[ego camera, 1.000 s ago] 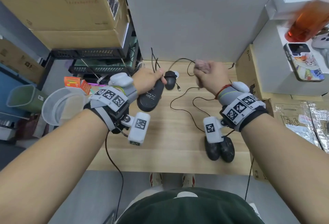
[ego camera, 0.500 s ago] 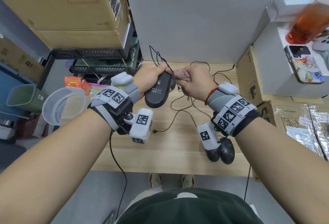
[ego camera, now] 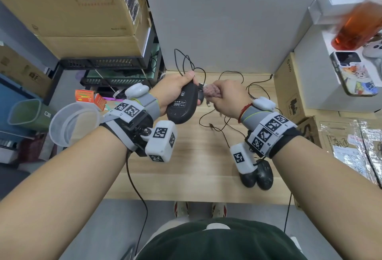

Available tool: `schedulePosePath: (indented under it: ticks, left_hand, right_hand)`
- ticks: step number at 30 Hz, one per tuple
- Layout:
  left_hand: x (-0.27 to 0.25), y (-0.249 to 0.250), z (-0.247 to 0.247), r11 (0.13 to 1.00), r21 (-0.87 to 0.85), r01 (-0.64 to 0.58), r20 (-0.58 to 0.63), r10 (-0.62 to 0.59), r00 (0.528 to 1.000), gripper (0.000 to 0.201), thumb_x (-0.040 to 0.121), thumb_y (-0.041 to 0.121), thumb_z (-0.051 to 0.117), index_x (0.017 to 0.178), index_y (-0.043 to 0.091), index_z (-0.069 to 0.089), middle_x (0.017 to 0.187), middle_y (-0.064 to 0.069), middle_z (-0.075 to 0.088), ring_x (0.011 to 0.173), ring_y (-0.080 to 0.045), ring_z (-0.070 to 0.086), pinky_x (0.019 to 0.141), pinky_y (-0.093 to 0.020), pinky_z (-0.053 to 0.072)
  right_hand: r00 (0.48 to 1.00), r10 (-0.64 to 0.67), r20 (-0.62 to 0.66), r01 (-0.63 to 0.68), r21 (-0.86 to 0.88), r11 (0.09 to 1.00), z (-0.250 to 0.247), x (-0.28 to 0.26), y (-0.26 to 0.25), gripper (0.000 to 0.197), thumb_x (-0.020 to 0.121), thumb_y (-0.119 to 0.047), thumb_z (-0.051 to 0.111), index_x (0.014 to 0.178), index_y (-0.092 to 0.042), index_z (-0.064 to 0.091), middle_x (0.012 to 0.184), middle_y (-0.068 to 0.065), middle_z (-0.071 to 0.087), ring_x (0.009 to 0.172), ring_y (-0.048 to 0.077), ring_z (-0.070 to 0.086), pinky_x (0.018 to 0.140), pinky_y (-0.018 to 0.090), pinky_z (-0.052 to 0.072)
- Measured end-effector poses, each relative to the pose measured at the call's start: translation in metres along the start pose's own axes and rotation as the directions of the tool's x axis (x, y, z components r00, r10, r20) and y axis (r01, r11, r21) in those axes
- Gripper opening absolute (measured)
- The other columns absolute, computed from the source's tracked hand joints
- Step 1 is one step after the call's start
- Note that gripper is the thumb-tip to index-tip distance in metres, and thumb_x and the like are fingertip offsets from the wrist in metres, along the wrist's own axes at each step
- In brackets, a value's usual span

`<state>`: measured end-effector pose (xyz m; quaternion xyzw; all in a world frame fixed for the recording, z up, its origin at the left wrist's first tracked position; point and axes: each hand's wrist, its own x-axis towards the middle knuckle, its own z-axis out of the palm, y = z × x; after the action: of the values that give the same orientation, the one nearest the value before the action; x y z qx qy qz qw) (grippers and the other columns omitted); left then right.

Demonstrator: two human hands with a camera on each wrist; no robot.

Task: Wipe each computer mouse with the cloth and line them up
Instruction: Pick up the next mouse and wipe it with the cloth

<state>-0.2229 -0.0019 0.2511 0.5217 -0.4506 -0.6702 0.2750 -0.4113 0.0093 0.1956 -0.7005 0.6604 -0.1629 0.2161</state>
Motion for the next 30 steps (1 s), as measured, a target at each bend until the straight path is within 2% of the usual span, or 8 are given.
schedulePosePath:
  ticks: [6, 8, 11, 14, 17, 20, 25, 30]
  left_hand:
    - [-0.001, 0.006, -0.020, 0.996, -0.090, -0.004, -0.088, -0.004, 0.996, 0.030, 0.104, 0.034, 0.051, 0.085, 0.013, 0.060, 0.064, -0.011, 0.064, 0.056, -0.027, 0.070, 0.046, -0.029, 0.055]
    - [-0.002, 0.008, -0.032, 0.994, -0.104, -0.020, -0.135, 0.006, 0.991, 0.030, 0.105, 0.033, 0.051, 0.084, 0.014, 0.060, 0.064, -0.010, 0.064, 0.056, -0.026, 0.070, 0.046, -0.030, 0.055]
    - [0.000, 0.008, -0.046, 0.995, -0.095, -0.015, -0.172, -0.002, 0.985, 0.031, 0.105, 0.034, 0.050, 0.083, 0.015, 0.060, 0.063, -0.011, 0.065, 0.058, -0.026, 0.071, 0.050, -0.034, 0.058]
    - [0.003, 0.001, -0.045, 1.000, 0.030, -0.002, -0.170, 0.007, 0.985, 0.032, 0.105, 0.031, 0.050, 0.081, 0.013, 0.060, 0.066, -0.015, 0.064, 0.056, -0.030, 0.070, 0.050, -0.033, 0.057]
    - [0.008, -0.008, -0.030, 0.981, 0.194, 0.003, -0.138, 0.025, 0.990, 0.033, 0.105, 0.029, 0.050, 0.080, 0.011, 0.063, 0.070, -0.019, 0.067, 0.060, -0.035, 0.071, 0.058, -0.036, 0.058]
    - [0.011, -0.016, -0.012, 0.962, 0.274, 0.009, -0.094, 0.017, 0.995, 0.036, 0.104, 0.037, 0.051, 0.082, 0.012, 0.067, 0.069, -0.017, 0.072, 0.069, -0.038, 0.073, 0.068, -0.042, 0.059]
    - [0.013, -0.017, 0.009, 0.967, 0.252, 0.047, -0.054, -0.035, 0.998, 0.056, 0.097, 0.063, 0.048, 0.079, 0.016, 0.072, 0.079, -0.020, 0.074, 0.077, -0.042, 0.074, 0.076, -0.044, 0.061]
    - [0.009, -0.013, 0.011, 0.981, 0.190, 0.046, -0.017, -0.043, 0.999, 0.057, 0.090, 0.065, 0.058, 0.090, 0.008, 0.068, 0.075, -0.018, 0.071, 0.074, -0.040, 0.073, 0.069, -0.041, 0.061]
  right_hand:
    - [0.957, 0.284, 0.054, -0.281, -0.053, 0.958, 0.003, -0.006, 0.064, 0.032, 0.086, -0.024, 0.066, 0.063, -0.020, 0.045, 0.063, -0.005, 0.052, 0.070, 0.026, 0.053, 0.058, 0.029, 0.034]
    - [0.920, 0.387, 0.062, -0.386, -0.025, 0.922, 0.000, -0.012, 0.085, 0.033, 0.082, -0.016, 0.065, 0.061, -0.022, 0.040, 0.060, -0.004, 0.051, 0.067, 0.026, 0.053, 0.058, 0.028, 0.038]
    - [0.876, 0.482, -0.023, -0.481, 0.036, 0.876, -0.009, -0.021, 0.099, 0.032, 0.088, -0.022, 0.066, 0.066, -0.030, 0.043, 0.077, -0.001, 0.055, 0.073, 0.021, 0.052, 0.058, 0.020, 0.036]
    - [0.852, 0.519, -0.065, -0.514, 0.089, 0.853, -0.017, -0.017, 0.089, 0.017, 0.090, -0.021, 0.060, 0.073, -0.019, 0.056, 0.081, 0.006, 0.058, 0.078, 0.026, 0.057, 0.073, 0.030, 0.050]
    - [0.880, 0.472, -0.045, -0.457, 0.186, 0.870, -0.025, -0.007, 0.059, 0.022, 0.084, -0.020, 0.056, 0.065, -0.010, 0.054, 0.062, 0.002, 0.062, 0.060, 0.023, 0.063, 0.068, 0.025, 0.056]
    - [0.947, 0.315, -0.061, -0.285, 0.294, 0.912, -0.025, 0.003, 0.032, 0.031, 0.075, -0.036, 0.054, 0.064, -0.007, 0.058, 0.054, 0.005, 0.068, 0.052, 0.028, 0.067, 0.064, 0.043, 0.060]
    - [0.987, 0.135, -0.087, -0.121, 0.151, 0.981, -0.027, 0.008, -0.015, 0.030, 0.081, -0.044, 0.059, 0.060, -0.024, 0.053, 0.063, 0.004, 0.070, 0.075, 0.026, 0.070, 0.077, 0.040, 0.057]
    - [0.996, 0.050, -0.077, -0.050, -0.001, 0.999, -0.018, 0.007, -0.019, 0.030, 0.088, -0.040, 0.066, 0.067, -0.023, 0.053, 0.072, 0.003, 0.063, 0.076, 0.031, 0.059, 0.066, 0.033, 0.043]
